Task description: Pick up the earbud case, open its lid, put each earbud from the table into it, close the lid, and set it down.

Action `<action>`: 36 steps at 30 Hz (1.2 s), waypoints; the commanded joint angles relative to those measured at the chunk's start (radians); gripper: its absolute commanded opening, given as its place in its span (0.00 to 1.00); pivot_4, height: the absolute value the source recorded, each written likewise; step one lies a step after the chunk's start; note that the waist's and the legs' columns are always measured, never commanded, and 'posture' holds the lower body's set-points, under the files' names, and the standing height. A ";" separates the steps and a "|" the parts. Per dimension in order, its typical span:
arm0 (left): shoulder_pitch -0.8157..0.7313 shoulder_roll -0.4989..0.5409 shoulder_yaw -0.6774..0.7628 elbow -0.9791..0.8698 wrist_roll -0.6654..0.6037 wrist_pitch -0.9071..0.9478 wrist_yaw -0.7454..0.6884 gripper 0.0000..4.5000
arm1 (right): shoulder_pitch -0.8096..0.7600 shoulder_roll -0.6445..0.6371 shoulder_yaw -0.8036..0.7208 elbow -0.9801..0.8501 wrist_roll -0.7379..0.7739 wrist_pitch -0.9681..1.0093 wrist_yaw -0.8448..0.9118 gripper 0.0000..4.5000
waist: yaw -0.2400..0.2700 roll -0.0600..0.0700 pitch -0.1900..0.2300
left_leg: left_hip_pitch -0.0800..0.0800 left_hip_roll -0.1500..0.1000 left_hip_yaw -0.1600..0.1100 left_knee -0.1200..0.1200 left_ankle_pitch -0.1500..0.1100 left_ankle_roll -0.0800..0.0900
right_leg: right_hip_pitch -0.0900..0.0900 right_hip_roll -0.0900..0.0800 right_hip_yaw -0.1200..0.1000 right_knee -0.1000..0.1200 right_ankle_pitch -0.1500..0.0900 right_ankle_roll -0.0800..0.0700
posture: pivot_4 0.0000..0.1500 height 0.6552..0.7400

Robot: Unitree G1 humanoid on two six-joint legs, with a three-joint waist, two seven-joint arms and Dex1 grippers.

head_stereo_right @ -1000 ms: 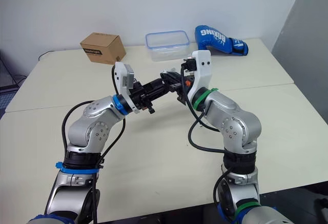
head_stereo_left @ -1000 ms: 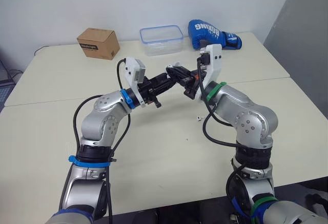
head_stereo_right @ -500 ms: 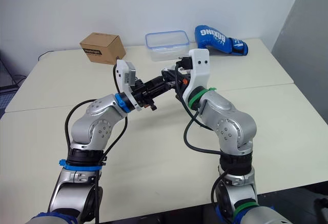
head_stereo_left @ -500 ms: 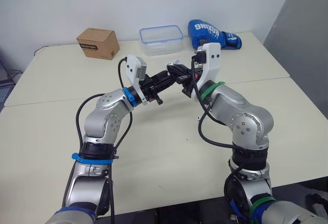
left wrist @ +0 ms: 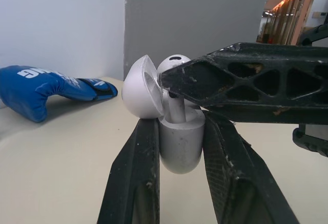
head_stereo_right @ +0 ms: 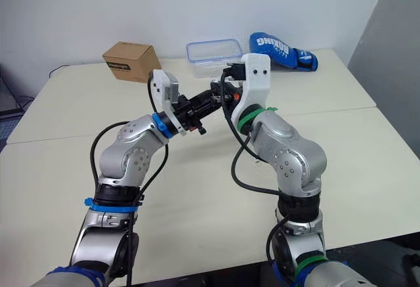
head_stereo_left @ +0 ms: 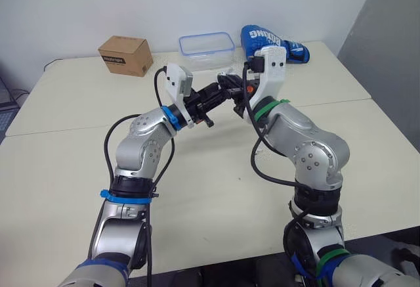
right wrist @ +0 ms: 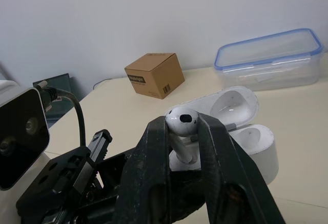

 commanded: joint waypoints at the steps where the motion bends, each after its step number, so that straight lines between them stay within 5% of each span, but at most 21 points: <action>1: -0.060 -0.012 0.012 -0.039 -0.007 -0.049 0.009 0.18 | -0.007 0.016 0.008 0.011 0.012 0.042 -0.010 0.09 | 0.000 0.000 0.000 | 0.000 0.000 0.000 0.000 0.000 0.000 | 0.000 0.000 0.000 0.000 0.000 0.000 | 1.00 1.00; 3: -0.062 -0.015 0.012 -0.038 -0.004 -0.049 0.008 0.18 | -0.007 0.018 0.005 0.012 0.015 0.050 -0.013 0.09 | 0.000 0.000 0.000 | 0.000 0.000 0.000 0.000 0.000 0.000 | 0.000 0.000 0.000 0.000 0.000 0.000 | 1.00 1.00; 8: -0.063 -0.015 0.015 -0.039 -0.002 -0.048 0.001 0.18 | -0.008 -0.005 0.007 0.004 0.002 0.029 -0.005 0.46 | 0.000 0.000 0.000 | 0.000 0.000 0.000 0.000 0.000 0.000 | 0.000 0.000 0.000 0.000 0.000 0.000 | 1.00 1.00; 23: -0.028 0.040 0.042 -0.079 -0.023 -0.036 -0.034 0.18 | -0.032 -0.307 0.026 -0.052 0.000 -0.040 0.206 0.46 | 0.000 0.000 0.000 | 0.000 0.000 0.000 0.000 0.000 0.000 | 0.000 0.000 0.000 -0.001 0.000 0.000 | 1.00 1.00; 31: 0.023 0.169 0.069 -0.141 -0.118 0.047 -0.166 0.18 | -0.136 -0.804 0.130 0.007 0.101 -0.052 0.780 0.46 | 0.000 0.000 0.001 | 0.000 0.000 0.001 -0.001 0.000 0.001 | 0.002 0.000 0.000 -0.003 0.000 0.000 | 1.00 1.00; 36: 0.045 0.239 0.073 -0.146 -0.152 0.084 -0.241 0.18 | -0.206 -0.954 0.331 0.073 0.017 -0.135 1.031 0.46 | -0.002 0.000 0.001 | 0.001 0.001 0.001 0.000 -0.001 0.001 | 0.003 0.001 -0.001 -0.003 0.000 0.000 | 1.00 1.00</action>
